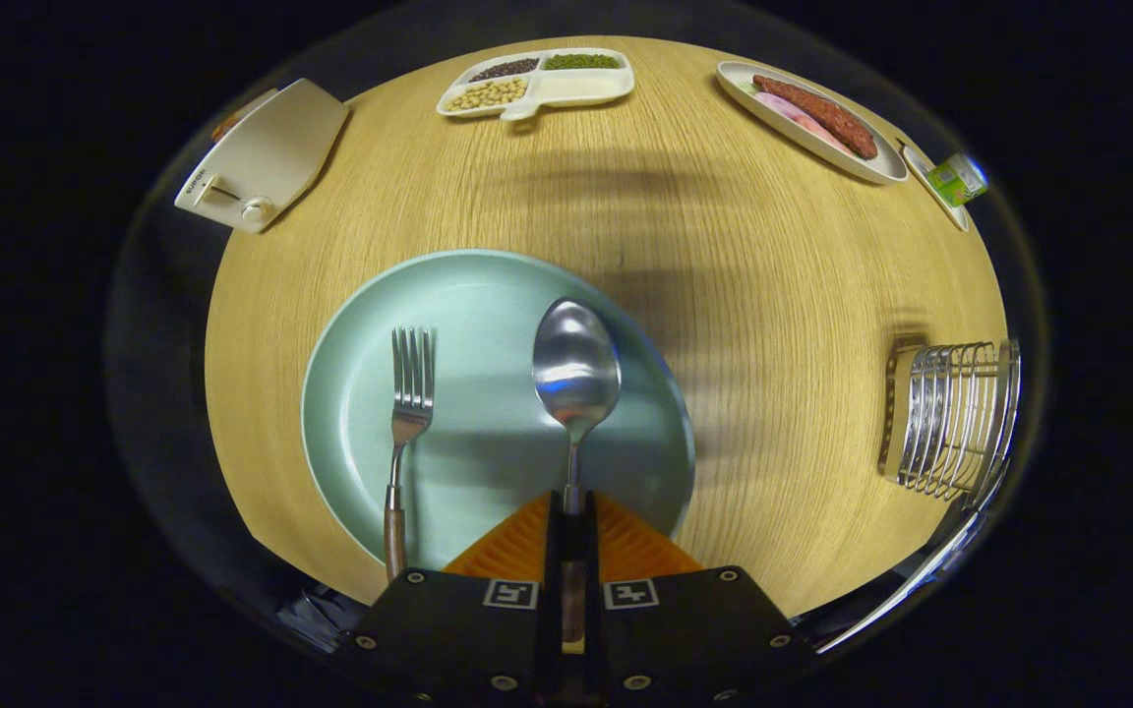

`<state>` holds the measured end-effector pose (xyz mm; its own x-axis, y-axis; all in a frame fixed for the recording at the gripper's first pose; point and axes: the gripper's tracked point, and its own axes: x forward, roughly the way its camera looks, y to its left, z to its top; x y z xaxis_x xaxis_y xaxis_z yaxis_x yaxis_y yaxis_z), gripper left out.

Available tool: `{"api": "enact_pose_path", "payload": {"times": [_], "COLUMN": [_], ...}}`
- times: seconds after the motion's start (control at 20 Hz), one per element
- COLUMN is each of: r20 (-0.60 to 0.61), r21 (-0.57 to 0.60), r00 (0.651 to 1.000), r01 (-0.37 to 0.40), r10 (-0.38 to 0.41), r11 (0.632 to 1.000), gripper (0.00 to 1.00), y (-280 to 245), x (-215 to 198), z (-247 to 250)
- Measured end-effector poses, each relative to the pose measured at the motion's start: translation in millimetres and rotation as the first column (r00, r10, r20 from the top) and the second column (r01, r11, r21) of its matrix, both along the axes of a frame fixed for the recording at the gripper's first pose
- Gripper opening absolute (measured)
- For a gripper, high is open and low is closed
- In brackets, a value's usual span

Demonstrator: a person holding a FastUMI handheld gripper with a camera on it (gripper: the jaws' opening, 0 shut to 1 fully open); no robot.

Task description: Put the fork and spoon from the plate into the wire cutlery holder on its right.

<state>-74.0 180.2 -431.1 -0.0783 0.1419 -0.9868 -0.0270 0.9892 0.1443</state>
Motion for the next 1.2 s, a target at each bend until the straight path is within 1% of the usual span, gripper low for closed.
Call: {"api": "enact_pose_path", "payload": {"times": [0.1, 0.25, 0.35, 0.5, 0.55, 0.65, 0.85, 1.1, 1.2], "r20": [0.004, 0.034, 0.067, 0.106, 0.117, 0.127, 0.173, 0.266, 0.321], "r21": [0.027, 0.062, 0.05, 0.042, 0.054, 0.106, 0.162, 0.158, 0.132], "r00": [0.999, 0.988, 0.979, 0.968, 0.968, 0.975, 0.977, 0.961, 0.945], "r01": [-0.047, -0.149, -0.194, -0.231, -0.229, -0.196, -0.154, -0.126, -0.112], "r10": [0.047, 0.148, 0.191, 0.226, 0.222, 0.183, 0.126, 0.081, 0.065], "r11": [0.999, 0.987, 0.98, 0.972, 0.972, 0.975, 0.975, 0.979, 0.985], "gripper": [0.07, 0.05, 0.05, 0.05, 0.05, 0.04, 0.03, 0.02, 0.02], "y": [2.3, 5.2, 4.4, 2.3, 3.1, 9.6, 9.9, -14.8, -33.8], "x": [-2.3, -4.0, -2.9, -2.8, -2.1, -1.7, 4.2, 9.4, 14.5], "z": [1.3, 1.7, 1.8, 5.3, 7.2, 15.0, 33.1, 64.4, 78.7]}}
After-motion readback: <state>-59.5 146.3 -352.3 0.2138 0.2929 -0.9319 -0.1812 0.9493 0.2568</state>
